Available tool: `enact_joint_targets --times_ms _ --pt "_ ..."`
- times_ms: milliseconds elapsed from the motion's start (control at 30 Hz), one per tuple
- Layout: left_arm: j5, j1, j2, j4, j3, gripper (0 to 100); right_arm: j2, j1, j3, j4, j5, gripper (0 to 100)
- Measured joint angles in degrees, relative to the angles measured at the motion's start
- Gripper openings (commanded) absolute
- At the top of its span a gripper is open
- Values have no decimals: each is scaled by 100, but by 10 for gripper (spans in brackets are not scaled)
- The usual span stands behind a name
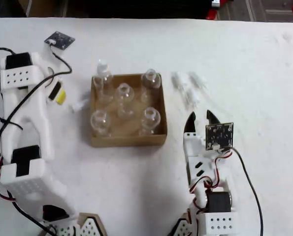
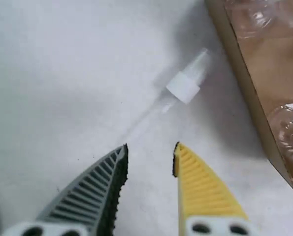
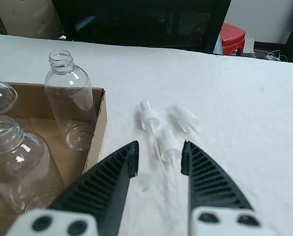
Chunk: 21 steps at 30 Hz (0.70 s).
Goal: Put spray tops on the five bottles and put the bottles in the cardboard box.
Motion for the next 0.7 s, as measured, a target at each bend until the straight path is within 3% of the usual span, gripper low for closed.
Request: enact_joint_targets --times_ms 700 --pt "0 -9 88 615 -264 139 0 0 0 0 0 127"
